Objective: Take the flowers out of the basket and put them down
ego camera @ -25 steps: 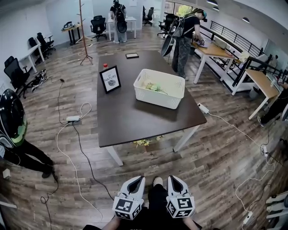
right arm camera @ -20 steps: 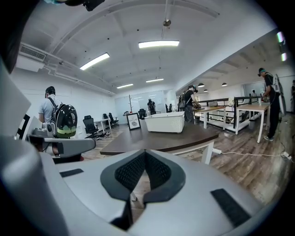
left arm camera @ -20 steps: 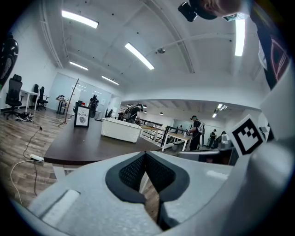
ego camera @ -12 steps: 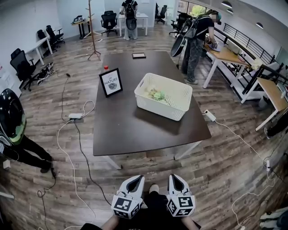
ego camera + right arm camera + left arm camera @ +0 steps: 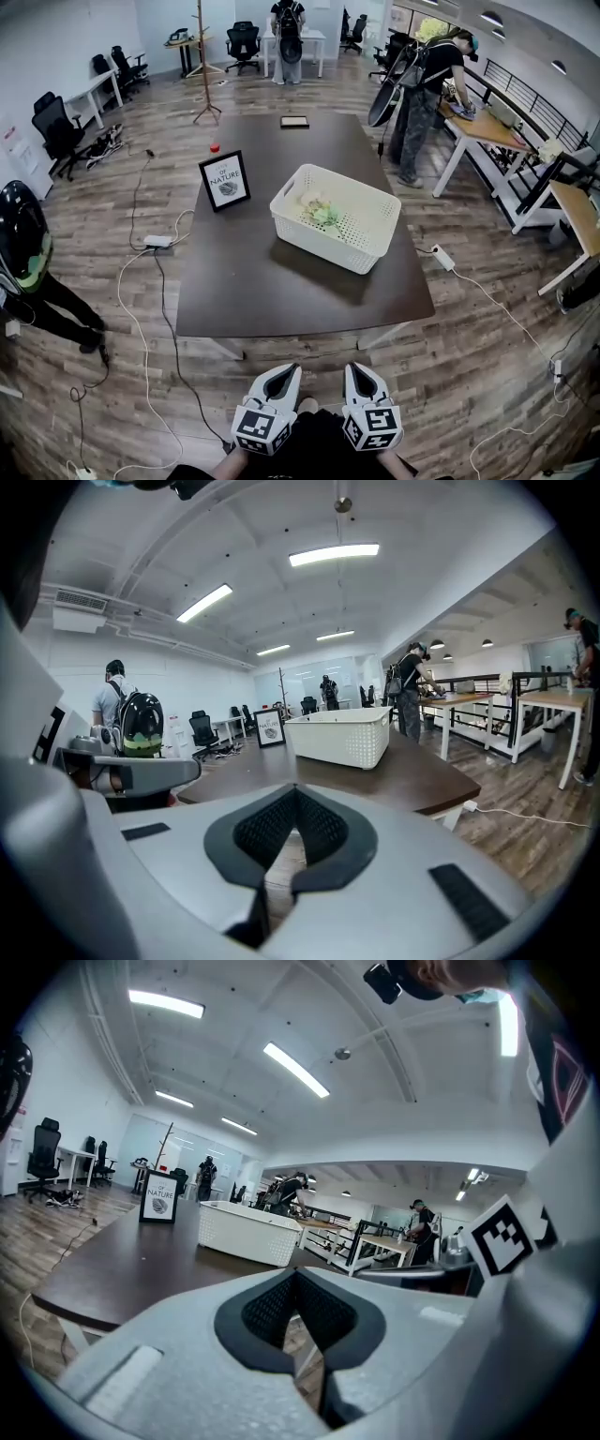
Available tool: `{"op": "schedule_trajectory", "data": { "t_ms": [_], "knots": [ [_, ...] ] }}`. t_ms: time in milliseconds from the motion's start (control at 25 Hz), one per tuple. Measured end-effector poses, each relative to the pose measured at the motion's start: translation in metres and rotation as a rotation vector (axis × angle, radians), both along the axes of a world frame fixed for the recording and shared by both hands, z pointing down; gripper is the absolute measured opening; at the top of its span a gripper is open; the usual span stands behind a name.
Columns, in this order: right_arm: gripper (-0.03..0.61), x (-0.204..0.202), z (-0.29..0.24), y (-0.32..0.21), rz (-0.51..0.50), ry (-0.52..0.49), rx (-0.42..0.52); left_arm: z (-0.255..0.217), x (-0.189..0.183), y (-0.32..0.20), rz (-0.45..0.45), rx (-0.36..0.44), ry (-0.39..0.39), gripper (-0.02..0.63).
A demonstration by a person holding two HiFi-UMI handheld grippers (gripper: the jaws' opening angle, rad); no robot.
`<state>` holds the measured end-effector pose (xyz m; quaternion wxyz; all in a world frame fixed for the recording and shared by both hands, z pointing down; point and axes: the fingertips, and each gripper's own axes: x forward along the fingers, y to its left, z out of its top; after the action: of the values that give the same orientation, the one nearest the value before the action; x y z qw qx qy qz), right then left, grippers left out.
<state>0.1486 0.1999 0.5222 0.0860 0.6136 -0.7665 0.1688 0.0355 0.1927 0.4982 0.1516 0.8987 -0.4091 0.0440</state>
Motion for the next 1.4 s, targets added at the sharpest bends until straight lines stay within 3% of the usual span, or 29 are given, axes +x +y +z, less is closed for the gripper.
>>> {"op": "schedule_trajectory", "data": {
  "t_ms": [160,600,1120,1400],
  "knots": [
    [0.006,0.020,0.001,-0.013,-0.018,-0.010,-0.003,-0.004,0.020,-0.009,-0.021,-0.004,0.029,0.009],
    [0.006,0.034,0.015,-0.023,-0.038,-0.045,-0.035,0.003,0.040,-0.026,-0.047,-0.014,-0.028,0.009],
    [0.006,0.055,0.019,-0.051,0.017,-0.034,-0.052,0.010,0.061,-0.066,0.018,-0.033,-0.017,0.009],
    [0.006,0.047,0.016,-0.090,0.023,-0.050,-0.063,0.007,0.055,-0.105,0.032,-0.034,-0.017,0.009]
  ]
}}
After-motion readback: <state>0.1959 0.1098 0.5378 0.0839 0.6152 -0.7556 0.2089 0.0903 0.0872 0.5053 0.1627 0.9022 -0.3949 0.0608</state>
